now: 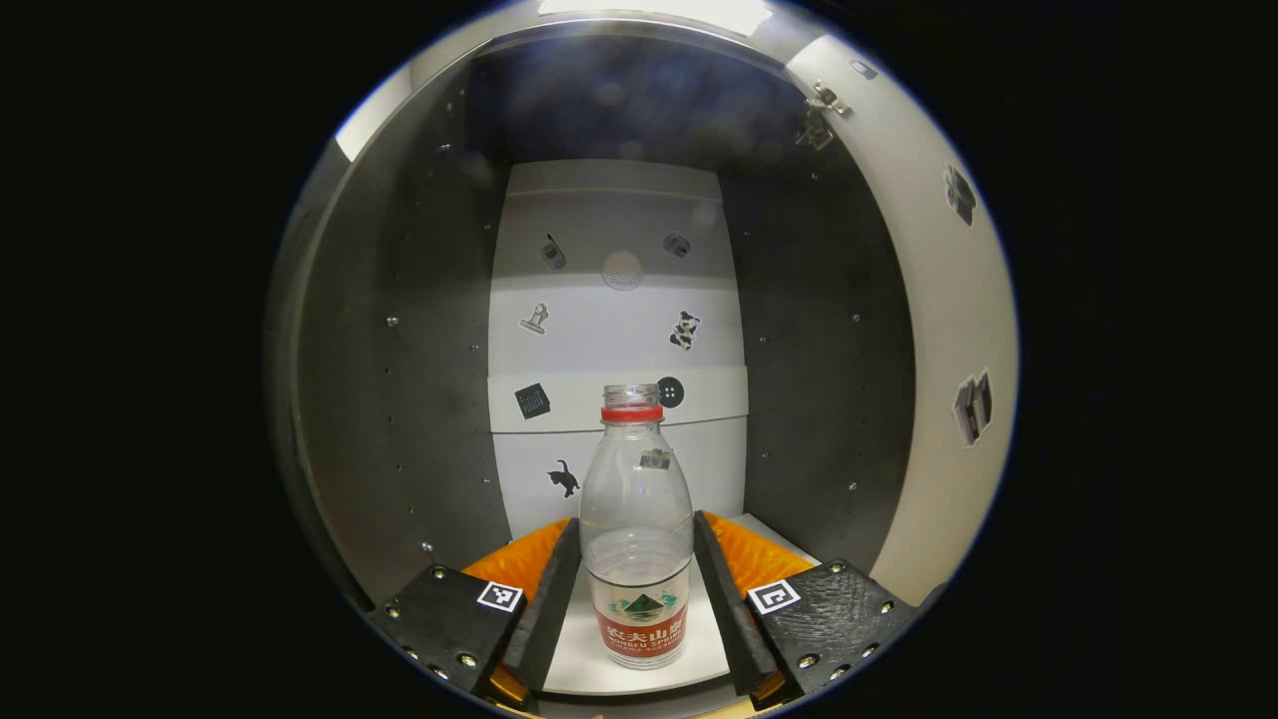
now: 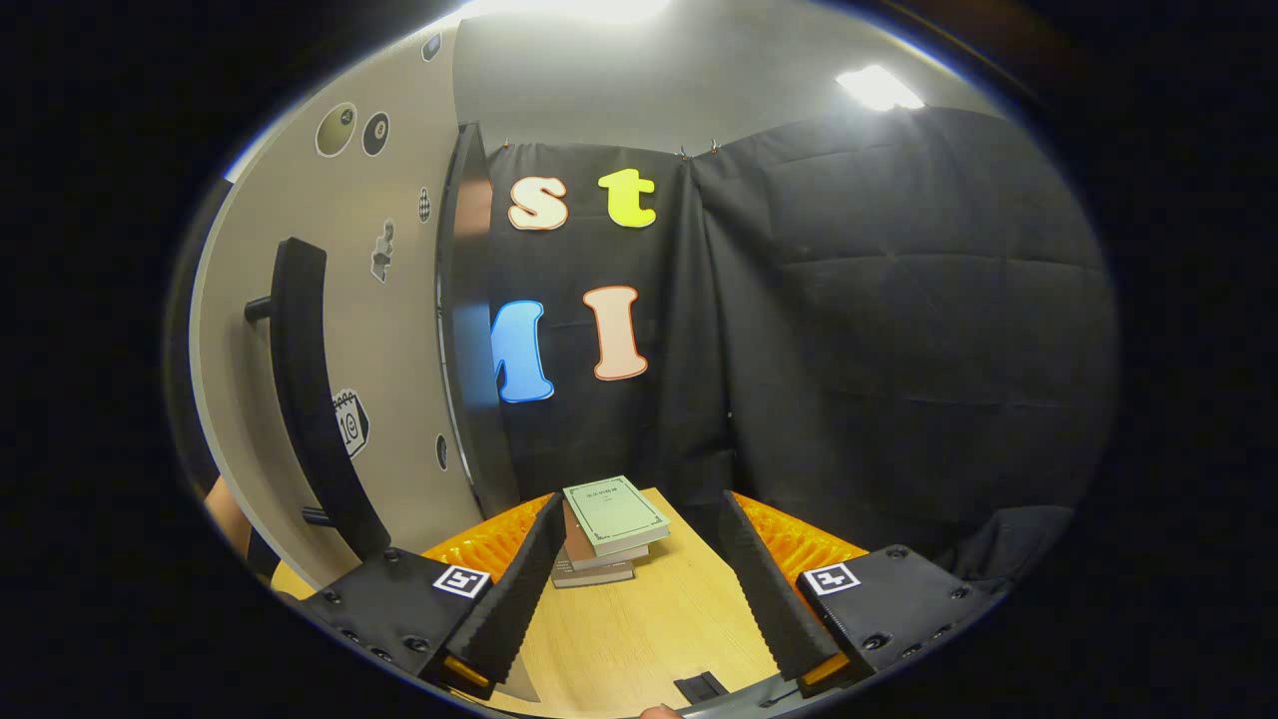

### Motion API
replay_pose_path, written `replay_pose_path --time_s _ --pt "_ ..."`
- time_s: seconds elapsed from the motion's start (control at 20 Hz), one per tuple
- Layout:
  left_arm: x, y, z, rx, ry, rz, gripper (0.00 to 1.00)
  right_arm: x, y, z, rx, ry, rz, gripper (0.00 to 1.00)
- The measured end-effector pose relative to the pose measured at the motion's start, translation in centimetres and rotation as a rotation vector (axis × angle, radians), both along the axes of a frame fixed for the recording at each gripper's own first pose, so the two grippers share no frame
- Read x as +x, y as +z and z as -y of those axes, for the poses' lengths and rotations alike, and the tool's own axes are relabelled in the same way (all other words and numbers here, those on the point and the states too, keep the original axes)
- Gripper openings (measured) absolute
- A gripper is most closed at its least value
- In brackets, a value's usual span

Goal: Open the cabinet door with the right hand, grasp the bottle in the cabinet with the left hand and place it on the coaster, then close the cabinet door with the right hand.

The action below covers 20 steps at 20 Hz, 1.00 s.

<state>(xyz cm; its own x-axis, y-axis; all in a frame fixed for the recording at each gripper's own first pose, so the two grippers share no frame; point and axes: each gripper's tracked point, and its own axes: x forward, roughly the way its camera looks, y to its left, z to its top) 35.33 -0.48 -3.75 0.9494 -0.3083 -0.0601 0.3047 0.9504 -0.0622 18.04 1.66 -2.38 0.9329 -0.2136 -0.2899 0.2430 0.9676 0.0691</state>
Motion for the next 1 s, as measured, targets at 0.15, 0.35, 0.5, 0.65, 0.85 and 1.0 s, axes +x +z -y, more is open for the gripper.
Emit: replay_pose_path --time_s 0.15,0.35,0.5,0.65,0.85,1.0 --pt "-1.4 1.1 -1.5 -0.031 0.021 0.038 0.64 0.0 0.0 -0.2 0.008 0.026 0.003 0.98" --pt "-3.8 1.1 -3.3 -0.018 0.061 0.049 0.64 0.1 0.0 -0.9 0.024 0.084 0.016 0.98" --pt "-6.3 0.7 -5.4 -0.006 0.092 0.056 0.64 0.0 -0.4 -1.6 0.032 0.136 0.012 0.98" --pt "-9.1 -0.6 -7.1 0.006 0.123 0.05 0.64 -0.2 -0.5 -2.2 0.041 0.177 0.015 0.98" --pt "-14.6 -2.6 -10.1 -0.011 0.162 0.041 0.64 -0.8 -0.4 -2.8 0.053 0.215 0.027 0.98" --pt "-17.9 -4.7 -12.0 -0.01 0.189 0.028 0.64 -1.2 -0.7 -3.1 0.071 0.228 0.027 0.98"
